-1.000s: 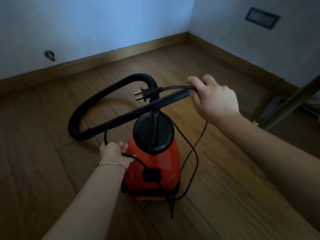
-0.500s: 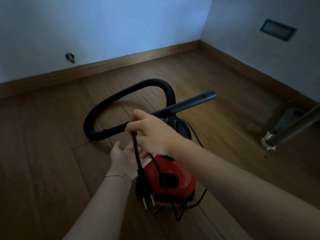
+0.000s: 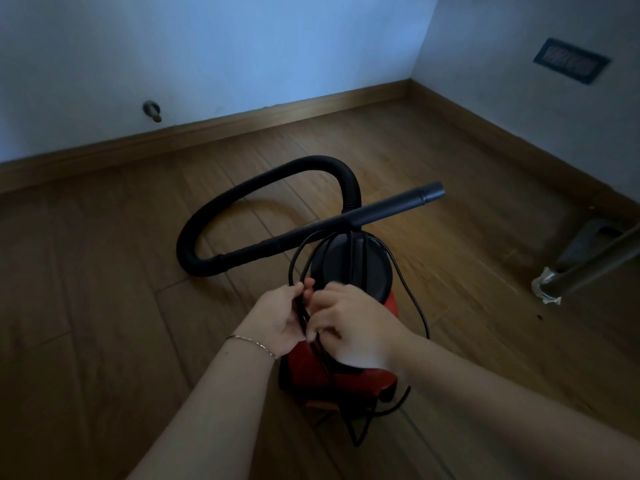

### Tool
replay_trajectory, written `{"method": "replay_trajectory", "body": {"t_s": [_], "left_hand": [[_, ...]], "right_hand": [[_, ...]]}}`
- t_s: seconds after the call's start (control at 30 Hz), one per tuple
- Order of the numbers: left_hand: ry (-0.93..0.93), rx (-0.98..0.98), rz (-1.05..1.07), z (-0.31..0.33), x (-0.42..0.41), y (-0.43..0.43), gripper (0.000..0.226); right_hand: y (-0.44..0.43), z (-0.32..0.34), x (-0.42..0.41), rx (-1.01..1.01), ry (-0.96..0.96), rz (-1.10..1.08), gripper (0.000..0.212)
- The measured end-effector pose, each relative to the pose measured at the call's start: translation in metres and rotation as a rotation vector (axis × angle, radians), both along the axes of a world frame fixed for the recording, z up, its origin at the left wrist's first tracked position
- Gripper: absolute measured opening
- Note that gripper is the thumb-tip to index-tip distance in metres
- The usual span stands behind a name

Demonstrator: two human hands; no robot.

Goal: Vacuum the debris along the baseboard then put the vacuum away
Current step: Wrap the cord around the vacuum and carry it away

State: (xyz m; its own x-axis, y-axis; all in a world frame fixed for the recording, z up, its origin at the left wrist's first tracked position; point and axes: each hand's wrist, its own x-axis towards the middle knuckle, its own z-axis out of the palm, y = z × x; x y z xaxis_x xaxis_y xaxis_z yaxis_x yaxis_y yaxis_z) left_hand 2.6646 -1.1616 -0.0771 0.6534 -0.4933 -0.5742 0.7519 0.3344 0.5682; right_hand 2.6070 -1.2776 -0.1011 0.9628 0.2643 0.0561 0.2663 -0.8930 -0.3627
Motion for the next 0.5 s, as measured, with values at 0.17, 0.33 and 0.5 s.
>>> {"method": "replay_trajectory", "body": {"t_s": [0.17, 0.33, 0.5], "left_hand": [[-0.071, 0.143, -0.021, -0.015, 0.003, -0.013, 0.041], [-0.155, 0.348, 0.021, -0.033, 0.003, -0.018, 0.040], [-0.331, 0.434, -0.072, -0.045, -0.002, -0.032, 0.039]], "right_hand": [[0.006, 0.005, 0.003, 0.171, -0.013, -0.443, 0.011], [0.000, 0.012, 0.022, 0.393, -0.185, -0.993, 0.023], [-0.020, -0.009, 0.033, 0.976, 0.343, -1.177, 0.047]]}}
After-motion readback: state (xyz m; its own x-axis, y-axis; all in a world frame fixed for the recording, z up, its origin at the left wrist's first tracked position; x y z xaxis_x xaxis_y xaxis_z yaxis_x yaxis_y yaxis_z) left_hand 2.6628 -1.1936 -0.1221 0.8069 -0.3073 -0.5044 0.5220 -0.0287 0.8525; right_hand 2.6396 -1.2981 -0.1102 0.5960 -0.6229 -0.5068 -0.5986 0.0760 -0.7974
